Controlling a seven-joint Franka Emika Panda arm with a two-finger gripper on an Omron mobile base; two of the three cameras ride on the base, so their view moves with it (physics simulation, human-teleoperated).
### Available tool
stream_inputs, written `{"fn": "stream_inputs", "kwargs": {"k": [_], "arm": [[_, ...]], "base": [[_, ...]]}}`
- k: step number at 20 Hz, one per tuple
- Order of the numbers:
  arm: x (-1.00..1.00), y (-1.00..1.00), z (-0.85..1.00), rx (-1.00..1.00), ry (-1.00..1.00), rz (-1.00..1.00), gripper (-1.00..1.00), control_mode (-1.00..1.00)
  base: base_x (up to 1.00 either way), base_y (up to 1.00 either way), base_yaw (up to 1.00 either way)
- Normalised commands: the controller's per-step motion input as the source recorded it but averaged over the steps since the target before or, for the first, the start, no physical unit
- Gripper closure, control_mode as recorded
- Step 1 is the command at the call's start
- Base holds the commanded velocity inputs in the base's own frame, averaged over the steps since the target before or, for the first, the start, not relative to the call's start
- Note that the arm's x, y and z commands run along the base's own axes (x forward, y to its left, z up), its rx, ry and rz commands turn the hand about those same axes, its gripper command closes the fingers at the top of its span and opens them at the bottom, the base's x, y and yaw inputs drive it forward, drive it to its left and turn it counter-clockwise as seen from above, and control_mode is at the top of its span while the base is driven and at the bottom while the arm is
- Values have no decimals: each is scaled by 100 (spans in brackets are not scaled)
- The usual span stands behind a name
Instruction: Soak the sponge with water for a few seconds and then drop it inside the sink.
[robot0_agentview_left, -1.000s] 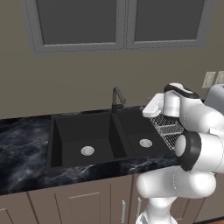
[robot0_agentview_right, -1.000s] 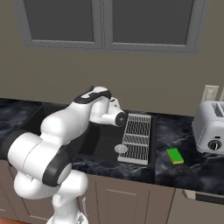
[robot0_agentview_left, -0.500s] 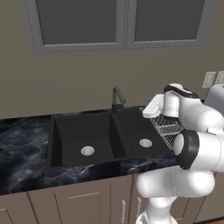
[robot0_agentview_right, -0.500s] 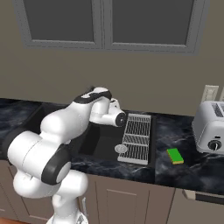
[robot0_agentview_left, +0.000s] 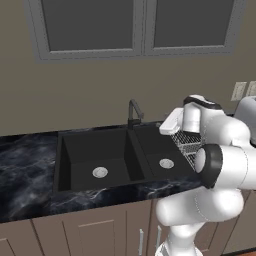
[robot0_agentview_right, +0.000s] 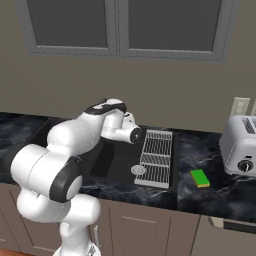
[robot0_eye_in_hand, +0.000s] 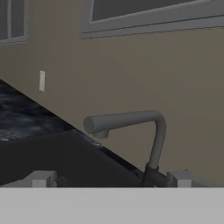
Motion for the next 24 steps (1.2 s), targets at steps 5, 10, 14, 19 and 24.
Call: {"fn": "stream_inputs", "kwargs": {"k": [5, 10, 14, 19, 24], "arm": [[19, 13, -15, 1, 0, 0, -100, -100], [31, 0, -13, 2, 0, 0, -100, -100], [39, 0, -9, 2, 0, 0, -100, -100], [33, 0, -5, 3, 0, 0, -100, -100], [20, 0, -13, 3, 0, 0, -100, -100]], "base": [[0, 0, 0], [0, 0, 0], [0, 0, 0], [0, 0, 0], [0, 0, 0]]}}
